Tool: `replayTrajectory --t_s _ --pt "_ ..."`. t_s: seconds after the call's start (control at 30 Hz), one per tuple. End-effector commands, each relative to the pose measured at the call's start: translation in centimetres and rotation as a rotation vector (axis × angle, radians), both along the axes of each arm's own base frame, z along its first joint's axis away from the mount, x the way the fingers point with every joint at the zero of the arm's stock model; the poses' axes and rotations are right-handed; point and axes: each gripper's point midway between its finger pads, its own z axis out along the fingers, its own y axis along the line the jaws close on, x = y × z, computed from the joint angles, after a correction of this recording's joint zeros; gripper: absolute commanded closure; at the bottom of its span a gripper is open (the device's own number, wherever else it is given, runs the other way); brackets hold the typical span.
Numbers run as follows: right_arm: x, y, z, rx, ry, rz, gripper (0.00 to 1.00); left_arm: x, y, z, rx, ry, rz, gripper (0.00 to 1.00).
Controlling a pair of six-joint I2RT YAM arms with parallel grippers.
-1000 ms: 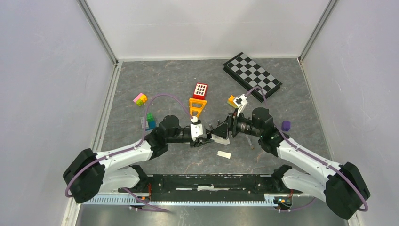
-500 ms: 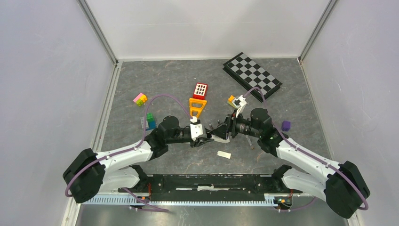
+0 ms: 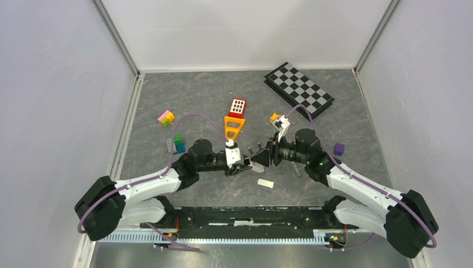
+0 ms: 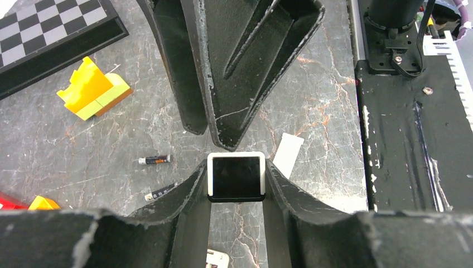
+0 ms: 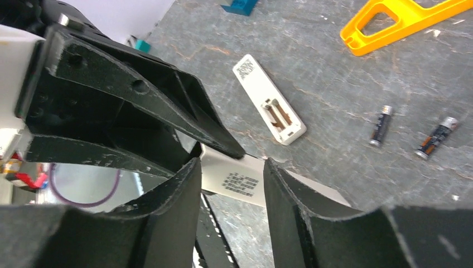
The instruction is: Unload the batteries from the remote control
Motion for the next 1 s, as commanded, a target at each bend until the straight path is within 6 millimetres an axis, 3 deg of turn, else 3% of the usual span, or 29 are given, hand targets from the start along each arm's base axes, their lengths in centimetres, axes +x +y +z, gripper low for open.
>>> replayTrajectory --t_s 0.0,0.17,0.5,0.77,0.97 --pt "0.0 -0.5 -1.1 -0.076 -0.012 0.016 0.52 0.3 -0.7 3.6 -0.114 -0.065 0.003 0.98" --pt "0.0 -0.4 -0.3 -0.068 -0.033 0.023 0.51 0.4 -0.8 3.6 -0.113 -0.06 0.002 0.98" --pt "1.0 -0.3 4.1 0.003 -0.118 -0.023 0.4 0.1 -0.7 2.0 -0.069 -0.019 -0.008 0.98" --pt "0.2 -0.1 2.1 -0.018 -0.058 0.014 0.38 -0.2 0.6 -2.3 0.063 0.055 0.025 0.98" --pt "0.1 -0.2 1.5 -0.027 -0.044 0.013 0.37 0.1 1.6 -3.8 0.087 0.076 0.083 0.98"
